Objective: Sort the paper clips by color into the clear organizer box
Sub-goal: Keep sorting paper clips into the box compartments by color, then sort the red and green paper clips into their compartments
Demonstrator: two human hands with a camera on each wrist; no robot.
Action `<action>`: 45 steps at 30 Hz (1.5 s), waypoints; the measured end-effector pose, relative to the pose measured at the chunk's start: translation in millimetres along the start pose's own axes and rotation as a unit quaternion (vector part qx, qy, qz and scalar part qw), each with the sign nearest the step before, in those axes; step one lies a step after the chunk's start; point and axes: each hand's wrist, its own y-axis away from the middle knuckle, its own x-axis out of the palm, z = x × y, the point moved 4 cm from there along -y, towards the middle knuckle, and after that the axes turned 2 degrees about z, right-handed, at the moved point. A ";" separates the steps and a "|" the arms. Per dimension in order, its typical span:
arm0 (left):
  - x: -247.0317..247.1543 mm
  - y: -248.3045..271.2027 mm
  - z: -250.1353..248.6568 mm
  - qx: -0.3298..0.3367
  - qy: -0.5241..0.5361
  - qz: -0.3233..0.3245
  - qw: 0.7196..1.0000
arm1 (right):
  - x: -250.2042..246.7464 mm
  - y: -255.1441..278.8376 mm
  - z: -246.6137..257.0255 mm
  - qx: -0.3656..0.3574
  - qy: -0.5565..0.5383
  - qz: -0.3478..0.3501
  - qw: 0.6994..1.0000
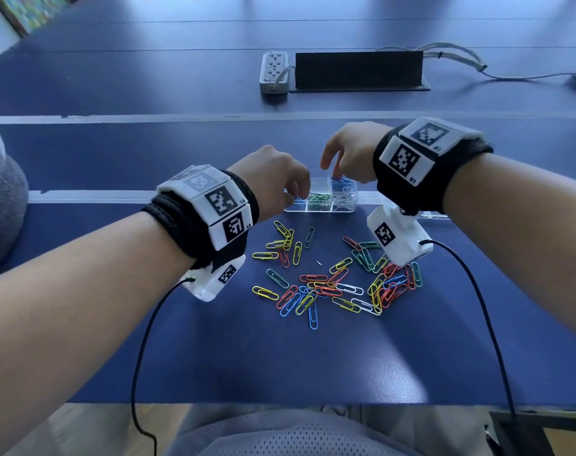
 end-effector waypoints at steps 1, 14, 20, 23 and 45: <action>0.3 -0.1 0.6 -0.003 0.008 -0.006 1.000 | 0.2 1.3 0.5 -0.002 0.005 -0.002 1.000; 2.7 -14.1 1.1 -0.032 -0.033 -0.048 0.998 | 3.4 15.6 -3.2 -0.025 0.035 -0.024 0.999; 7.2 -10.9 -5.2 -0.053 -0.044 0.004 0.998 | 6.1 20.3 -5.1 -0.039 0.055 -0.014 0.998; 2.5 -8.4 -5.4 -0.056 -0.010 -0.002 0.998 | 1.0 26.1 -3.9 -0.046 0.051 -0.024 0.997; 18.6 10.9 -30.0 -0.019 -0.136 0.095 0.986 | 33.2 76.2 -22.6 -0.086 0.089 0.016 0.992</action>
